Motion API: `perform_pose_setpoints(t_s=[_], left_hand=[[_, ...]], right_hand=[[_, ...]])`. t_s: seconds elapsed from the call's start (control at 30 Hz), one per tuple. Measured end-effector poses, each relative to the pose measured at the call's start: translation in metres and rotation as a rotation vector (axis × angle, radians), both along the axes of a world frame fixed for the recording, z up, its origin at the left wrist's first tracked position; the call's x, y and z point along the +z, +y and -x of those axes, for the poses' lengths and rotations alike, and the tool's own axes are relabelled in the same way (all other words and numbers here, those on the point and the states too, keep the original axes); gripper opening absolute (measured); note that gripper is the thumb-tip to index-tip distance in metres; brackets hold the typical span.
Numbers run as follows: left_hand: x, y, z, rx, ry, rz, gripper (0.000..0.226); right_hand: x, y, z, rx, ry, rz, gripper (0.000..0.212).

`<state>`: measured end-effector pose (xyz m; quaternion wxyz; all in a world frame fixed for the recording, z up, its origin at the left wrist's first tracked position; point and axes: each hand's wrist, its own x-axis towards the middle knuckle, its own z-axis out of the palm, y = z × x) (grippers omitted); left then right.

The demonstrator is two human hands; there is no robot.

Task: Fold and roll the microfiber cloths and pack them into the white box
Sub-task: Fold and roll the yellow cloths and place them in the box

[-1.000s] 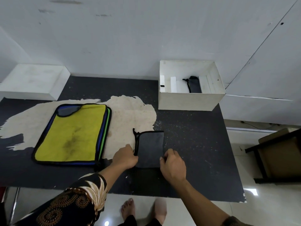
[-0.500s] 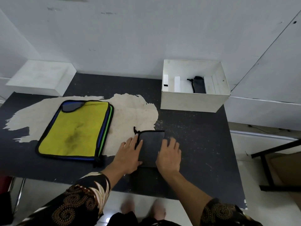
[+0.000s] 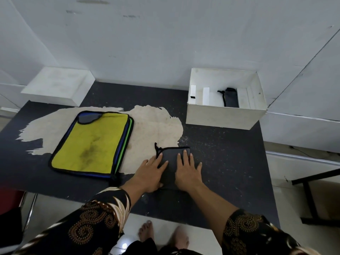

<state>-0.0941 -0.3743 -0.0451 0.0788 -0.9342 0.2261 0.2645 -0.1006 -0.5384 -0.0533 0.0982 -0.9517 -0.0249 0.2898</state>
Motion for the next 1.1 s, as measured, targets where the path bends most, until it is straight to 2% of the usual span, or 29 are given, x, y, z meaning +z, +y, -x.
perform_pose_setpoints(t_s=[0.17,0.23,0.3,0.37,0.47,0.67,0.77,0.87,0.97,1.03,1.1], left_hand=[[0.001,0.002,0.014,0.161,-0.091,0.182,0.056],[0.0,0.006,0.021,0.166,-0.15,0.19,0.053],[-0.001,0.012,0.028,0.185,-0.175,0.174,0.055],[-0.003,0.014,0.033,0.181,-0.193,0.148,0.056],[-0.005,0.013,0.035,0.165,-0.246,0.143,0.057],[-0.006,0.009,0.033,0.038,-0.235,0.135,0.052],[-0.003,0.008,0.023,0.035,-0.179,0.211,0.035],[0.01,-0.007,0.002,0.148,-0.113,0.401,0.025],[0.021,-0.031,-0.021,0.349,-0.057,0.535,0.03],[0.024,-0.046,-0.037,0.436,-0.007,0.541,0.033],[0.025,-0.062,-0.05,0.435,-0.001,0.483,0.034]], right_hand=[[0.006,0.003,0.0,-0.058,-0.019,-0.032,0.088],[0.009,0.005,0.008,-0.163,-0.097,-0.055,0.089],[0.011,0.006,0.021,-0.315,-0.235,-0.068,0.08],[0.011,0.006,0.033,-0.496,-0.31,-0.139,0.061],[0.007,0.007,0.04,-0.702,-0.213,-0.266,0.046],[0.01,0.005,0.042,-0.752,-0.014,-0.254,0.027],[0.014,0.005,0.041,-0.794,-0.006,-0.285,0.026],[0.016,0.006,0.04,-0.86,-0.018,-0.319,0.033],[0.014,0.005,0.04,-0.873,-0.026,-0.353,0.033],[0.013,0.003,0.04,-0.859,-0.036,-0.376,0.034],[0.009,0.002,0.04,-0.833,-0.057,-0.413,0.038]])
